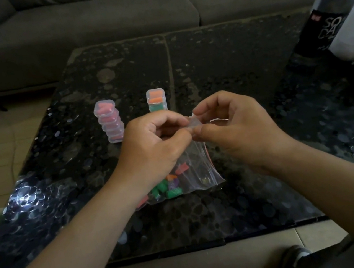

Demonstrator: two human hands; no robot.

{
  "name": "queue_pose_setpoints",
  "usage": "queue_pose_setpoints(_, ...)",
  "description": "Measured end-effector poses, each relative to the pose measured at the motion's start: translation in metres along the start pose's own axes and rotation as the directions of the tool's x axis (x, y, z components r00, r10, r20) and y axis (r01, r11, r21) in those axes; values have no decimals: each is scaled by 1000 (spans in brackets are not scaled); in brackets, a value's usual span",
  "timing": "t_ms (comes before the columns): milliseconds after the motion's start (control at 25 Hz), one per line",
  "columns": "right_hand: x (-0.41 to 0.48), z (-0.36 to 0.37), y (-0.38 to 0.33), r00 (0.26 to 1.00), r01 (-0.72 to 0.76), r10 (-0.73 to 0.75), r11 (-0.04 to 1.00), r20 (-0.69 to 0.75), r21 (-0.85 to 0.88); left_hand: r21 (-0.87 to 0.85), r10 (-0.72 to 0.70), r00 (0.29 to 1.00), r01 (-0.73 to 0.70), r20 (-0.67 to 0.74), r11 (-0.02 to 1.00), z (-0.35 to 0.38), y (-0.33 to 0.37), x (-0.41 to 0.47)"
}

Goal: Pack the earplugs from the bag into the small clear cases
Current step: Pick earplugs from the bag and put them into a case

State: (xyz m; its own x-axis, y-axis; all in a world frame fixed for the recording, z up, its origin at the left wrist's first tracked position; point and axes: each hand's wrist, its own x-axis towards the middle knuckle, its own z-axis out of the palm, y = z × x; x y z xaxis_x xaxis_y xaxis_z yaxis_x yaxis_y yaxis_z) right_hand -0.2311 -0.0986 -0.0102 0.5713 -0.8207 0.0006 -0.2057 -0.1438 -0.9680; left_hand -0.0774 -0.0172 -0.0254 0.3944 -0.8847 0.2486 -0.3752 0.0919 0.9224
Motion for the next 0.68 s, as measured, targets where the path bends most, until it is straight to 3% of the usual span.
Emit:
queue_pose_setpoints(200, -7, 7, -4, 994, 33, -45, 993, 104, 113, -171, -123, 976, 92, -180, 981, -6, -1, 8)
queue_pose_setpoints(680, -7, 13, -1, 997, 75, -71, 990, 36, -116, -237, -340, 938, 316, -70, 919, -8, 0, 8)
